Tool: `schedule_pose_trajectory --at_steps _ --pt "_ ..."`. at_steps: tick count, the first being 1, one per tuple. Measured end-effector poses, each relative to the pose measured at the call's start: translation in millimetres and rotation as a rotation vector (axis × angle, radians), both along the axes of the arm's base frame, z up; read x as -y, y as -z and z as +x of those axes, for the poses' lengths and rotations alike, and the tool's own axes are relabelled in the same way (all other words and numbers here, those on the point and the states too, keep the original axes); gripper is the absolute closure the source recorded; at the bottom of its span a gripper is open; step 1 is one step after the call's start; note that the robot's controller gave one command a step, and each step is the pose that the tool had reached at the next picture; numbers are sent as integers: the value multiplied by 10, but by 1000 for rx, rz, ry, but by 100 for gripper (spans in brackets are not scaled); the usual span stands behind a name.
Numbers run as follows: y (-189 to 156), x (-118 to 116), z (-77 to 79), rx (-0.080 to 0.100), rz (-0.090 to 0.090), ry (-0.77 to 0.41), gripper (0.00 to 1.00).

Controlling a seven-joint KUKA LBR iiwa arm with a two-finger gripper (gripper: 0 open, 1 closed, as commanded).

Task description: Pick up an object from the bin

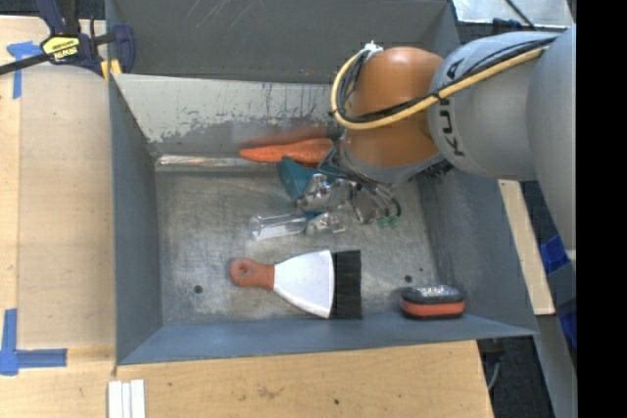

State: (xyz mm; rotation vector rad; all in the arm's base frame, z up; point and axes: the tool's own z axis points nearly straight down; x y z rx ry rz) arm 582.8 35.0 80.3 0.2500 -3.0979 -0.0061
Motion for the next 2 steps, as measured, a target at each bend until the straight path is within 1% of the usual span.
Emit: schedule_pose_trajectory --at_steps 1,2 --pt "0 0 0 0 0 0 100" --pt "-1321 179 8 38 -1 -34 100"
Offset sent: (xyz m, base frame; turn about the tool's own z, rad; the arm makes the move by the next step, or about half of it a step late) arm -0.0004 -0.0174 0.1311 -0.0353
